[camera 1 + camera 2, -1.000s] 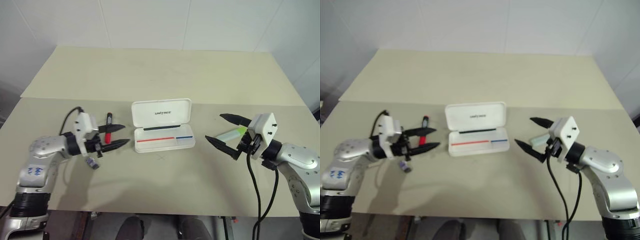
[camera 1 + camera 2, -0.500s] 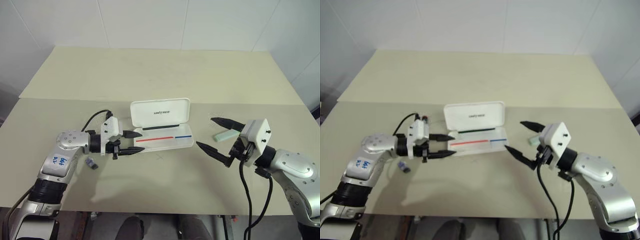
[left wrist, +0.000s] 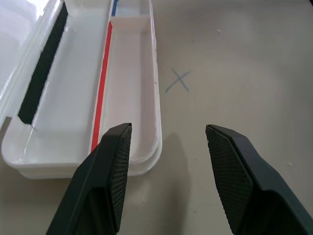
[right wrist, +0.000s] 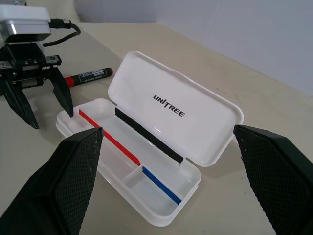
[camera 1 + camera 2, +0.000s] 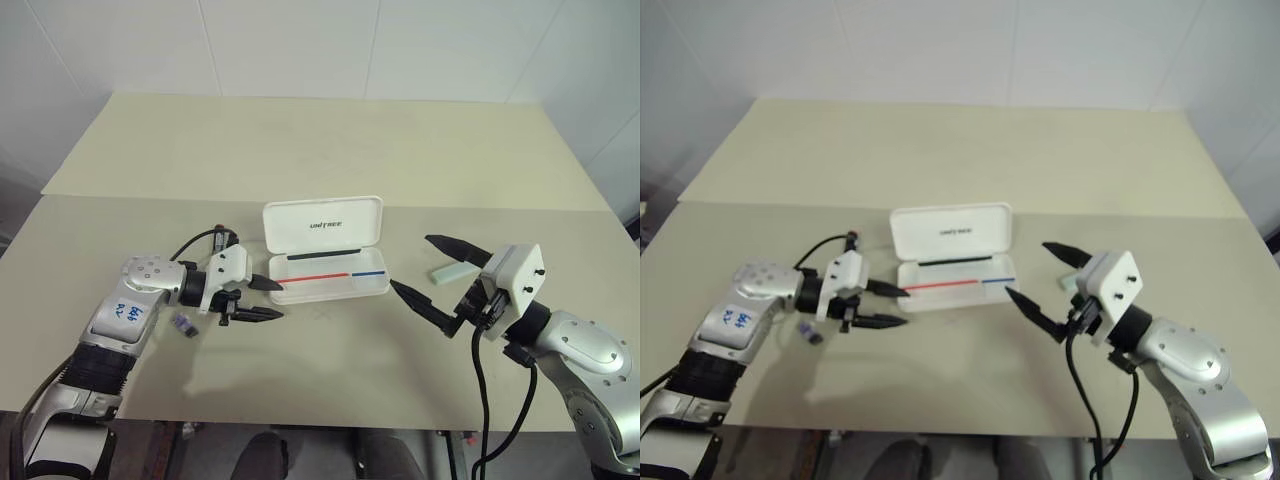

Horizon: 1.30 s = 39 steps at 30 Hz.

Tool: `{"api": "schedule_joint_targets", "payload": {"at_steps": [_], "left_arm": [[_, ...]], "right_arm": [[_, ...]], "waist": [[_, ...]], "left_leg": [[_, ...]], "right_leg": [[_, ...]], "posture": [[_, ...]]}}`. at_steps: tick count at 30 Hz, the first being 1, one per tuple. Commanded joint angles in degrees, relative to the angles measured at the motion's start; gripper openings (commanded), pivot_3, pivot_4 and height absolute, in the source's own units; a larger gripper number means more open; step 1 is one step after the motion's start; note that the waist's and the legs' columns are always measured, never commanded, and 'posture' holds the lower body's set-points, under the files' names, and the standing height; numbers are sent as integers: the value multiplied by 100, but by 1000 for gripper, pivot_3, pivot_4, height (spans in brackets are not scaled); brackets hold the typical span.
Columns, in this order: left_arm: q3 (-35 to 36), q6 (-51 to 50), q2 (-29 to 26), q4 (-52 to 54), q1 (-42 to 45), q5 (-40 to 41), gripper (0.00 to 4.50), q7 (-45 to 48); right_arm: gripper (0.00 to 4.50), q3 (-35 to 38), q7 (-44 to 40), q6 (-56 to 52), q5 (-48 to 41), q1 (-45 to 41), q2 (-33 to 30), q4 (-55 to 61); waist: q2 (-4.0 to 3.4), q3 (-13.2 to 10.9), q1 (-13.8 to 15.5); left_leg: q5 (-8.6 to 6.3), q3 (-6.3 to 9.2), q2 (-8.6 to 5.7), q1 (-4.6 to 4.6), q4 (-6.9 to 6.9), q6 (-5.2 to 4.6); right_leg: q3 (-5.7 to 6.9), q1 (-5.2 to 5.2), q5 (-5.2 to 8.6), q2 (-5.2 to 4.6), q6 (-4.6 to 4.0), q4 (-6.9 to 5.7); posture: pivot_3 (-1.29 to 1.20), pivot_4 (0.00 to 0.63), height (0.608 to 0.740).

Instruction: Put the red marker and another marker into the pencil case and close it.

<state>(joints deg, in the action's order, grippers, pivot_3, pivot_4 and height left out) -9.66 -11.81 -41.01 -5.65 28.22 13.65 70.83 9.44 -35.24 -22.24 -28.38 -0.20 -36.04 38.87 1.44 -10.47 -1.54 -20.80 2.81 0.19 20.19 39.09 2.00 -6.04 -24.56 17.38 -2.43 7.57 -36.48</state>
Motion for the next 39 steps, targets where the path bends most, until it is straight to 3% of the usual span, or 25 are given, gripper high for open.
{"api": "schedule_joint_targets", "payload": {"at_steps": [1, 11, 18, 19, 28, 39], "left_arm": [[-106, 152, 84, -135, 120, -154, 2459, 37], [-520, 438, 171, -400, 241, -621, 2459, 188], [-640, 450, 143, -466, 363, -862, 149, 212], [-641, 454, 163, -460, 380, -854, 37, 235], [-668, 355, 225, -114, 469, -794, 37, 304], [-736, -1095, -80, 1527, 259, -393, 37, 597]], "right_arm": [[4500, 130, 124, 9, -49, -27, 12, 306], [4500, 164, 282, -84, -103, -108, 6, 470], [4500, 196, 376, -137, -138, -174, 27, 531], [4500, 191, 382, -140, -142, -180, 23, 533], [4500, 168, 314, -117, -183, -327, -30, 371], [4500, 264, 156, -181, -345, -361, -87, 221]], "waist": [[0, 0, 1], [0, 0, -12], [0, 0, -15], [0, 1, -10], [0, 1, -10], [0, 0, -1]], "left_leg": [[0, 0, 0, 0, 0, 0], [7, 3, -7, -3, 0, -1], [8, 3, -6, -5, 0, 0], [8, 3, -6, -5, 0, 0], [9, 3, -7, -4, 0, 0], [8, 11, -5, 8, -1, -2]], "right_leg": [[0, 0, 0, 0, 0, 0], [-2, 3, -2, -3, 4, -5], [-3, 3, -2, -1, 4, -7], [-2, 3, -2, -2, 4, -7], [-3, 3, -2, -3, 4, -6], [1, 1, -2, -5, 4, 2]], "posture": [[0, 150, 740], [0, 150, 740], [0, 150, 740], [0, 150, 740], [0, 150, 740], [0, 150, 740]]}}
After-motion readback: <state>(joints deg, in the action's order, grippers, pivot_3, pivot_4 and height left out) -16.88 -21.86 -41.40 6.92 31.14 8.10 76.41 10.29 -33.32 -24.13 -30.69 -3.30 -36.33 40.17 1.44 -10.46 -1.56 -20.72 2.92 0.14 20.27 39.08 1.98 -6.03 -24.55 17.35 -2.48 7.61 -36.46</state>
